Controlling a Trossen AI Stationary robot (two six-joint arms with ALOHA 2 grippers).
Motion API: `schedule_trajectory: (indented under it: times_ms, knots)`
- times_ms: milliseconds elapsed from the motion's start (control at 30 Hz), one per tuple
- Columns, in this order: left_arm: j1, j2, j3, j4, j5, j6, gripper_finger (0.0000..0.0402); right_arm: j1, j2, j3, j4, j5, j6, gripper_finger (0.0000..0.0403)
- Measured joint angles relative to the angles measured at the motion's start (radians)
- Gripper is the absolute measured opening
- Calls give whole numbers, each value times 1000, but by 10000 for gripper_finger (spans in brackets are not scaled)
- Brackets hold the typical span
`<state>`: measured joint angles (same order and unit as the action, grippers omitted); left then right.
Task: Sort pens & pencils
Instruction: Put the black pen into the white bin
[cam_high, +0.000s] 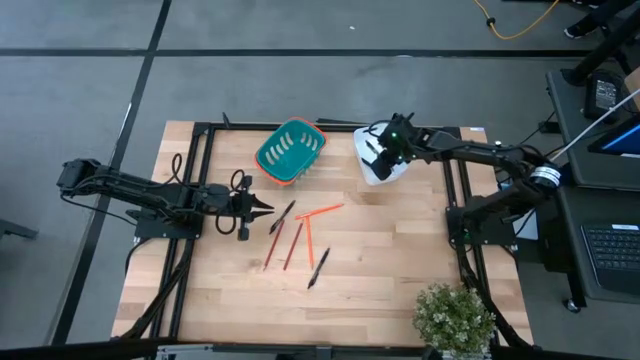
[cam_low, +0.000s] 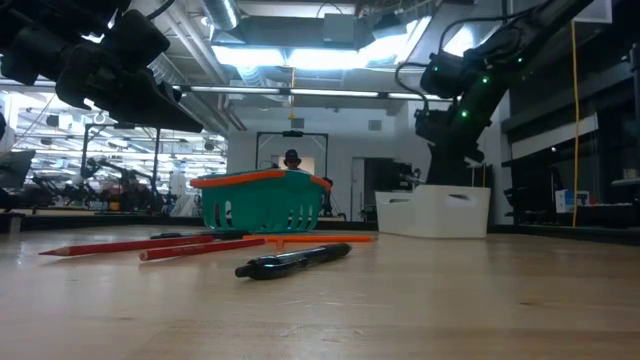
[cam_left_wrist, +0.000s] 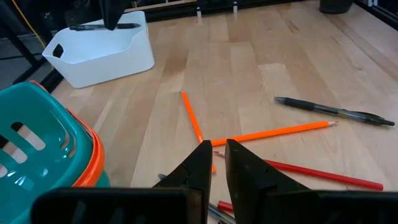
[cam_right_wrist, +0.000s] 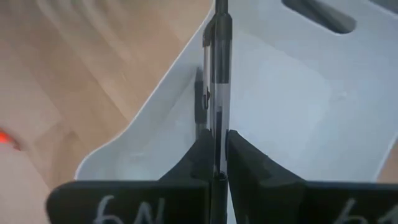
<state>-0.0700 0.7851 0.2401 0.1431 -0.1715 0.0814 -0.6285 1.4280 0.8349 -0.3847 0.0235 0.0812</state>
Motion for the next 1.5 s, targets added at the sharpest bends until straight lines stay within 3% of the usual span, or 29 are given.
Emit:
schedule_trajectory:
  times_ms: [500, 700, 800, 1300, 1500]
  knots:
    - [0, 0, 0, 0, -3, 7, 41, -27, 20, 0, -4, -60, -15, 26]
    - [0, 0, 0, 0, -3, 7, 41, -26, 20, 0, -5, -61, -8, 96]
    - [0, 0, 0, 0, -3, 7, 41, -26, 20, 0, -3, -61, -13, 110]
    - [0, 0, 0, 0, -3, 8, 41, -23, 20, -1, 30, -63, -14, 100]
    - [0, 0, 0, 0, -3, 8, 41, -1, 20, 3, 51, -205, -32, 103]
